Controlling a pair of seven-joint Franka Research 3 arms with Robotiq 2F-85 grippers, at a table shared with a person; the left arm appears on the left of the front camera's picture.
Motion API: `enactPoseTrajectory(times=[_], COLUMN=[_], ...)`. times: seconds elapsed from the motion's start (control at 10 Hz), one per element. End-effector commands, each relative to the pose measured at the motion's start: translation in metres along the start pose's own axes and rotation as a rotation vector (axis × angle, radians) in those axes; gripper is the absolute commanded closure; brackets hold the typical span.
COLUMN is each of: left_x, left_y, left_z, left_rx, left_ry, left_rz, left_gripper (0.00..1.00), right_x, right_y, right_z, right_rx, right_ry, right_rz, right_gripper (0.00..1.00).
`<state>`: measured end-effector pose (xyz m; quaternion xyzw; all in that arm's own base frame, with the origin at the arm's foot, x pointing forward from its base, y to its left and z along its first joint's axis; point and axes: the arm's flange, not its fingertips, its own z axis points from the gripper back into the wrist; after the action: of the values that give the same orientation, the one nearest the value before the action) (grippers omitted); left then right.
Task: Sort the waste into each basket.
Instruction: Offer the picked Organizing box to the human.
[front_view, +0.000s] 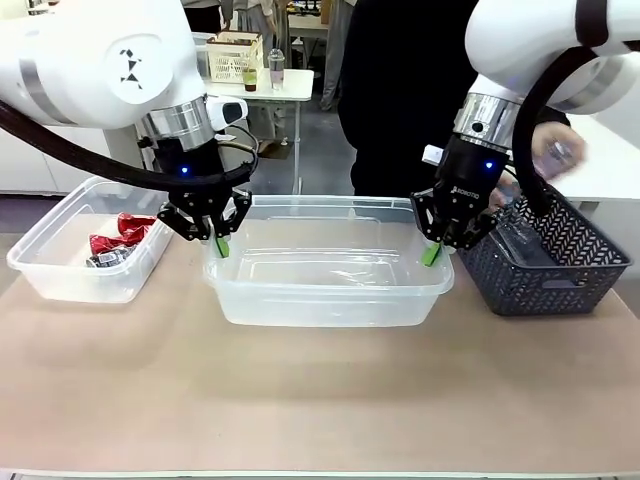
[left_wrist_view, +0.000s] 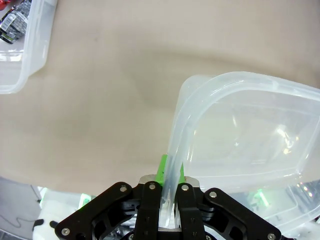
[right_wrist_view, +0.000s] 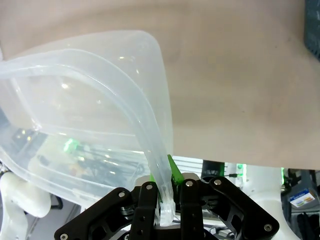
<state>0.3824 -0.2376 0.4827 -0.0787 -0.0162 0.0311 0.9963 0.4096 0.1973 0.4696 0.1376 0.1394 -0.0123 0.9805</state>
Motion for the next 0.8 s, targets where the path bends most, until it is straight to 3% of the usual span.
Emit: enactPoseTrajectory(times=[0.0,0.7], left_x=[-0.003,-0.003], left_y=[0.0039,0.0039], left_z=[-0.0005,-0.0005], left_rx=[0.0,0.0], left_ry=[-0.001,-0.001], left_rz=[0.002,0.002], left_gripper=[0.96,0.96], right_x=[-0.0027,-0.0027], right_y=[-0.0011,-0.0011], right_z=[0.0046,0.0046], right_rx=[0.035,0.035], right_ry=[-0.002,-0.002], right_rz=[0.014,0.014], right_gripper=[0.95,0.95])
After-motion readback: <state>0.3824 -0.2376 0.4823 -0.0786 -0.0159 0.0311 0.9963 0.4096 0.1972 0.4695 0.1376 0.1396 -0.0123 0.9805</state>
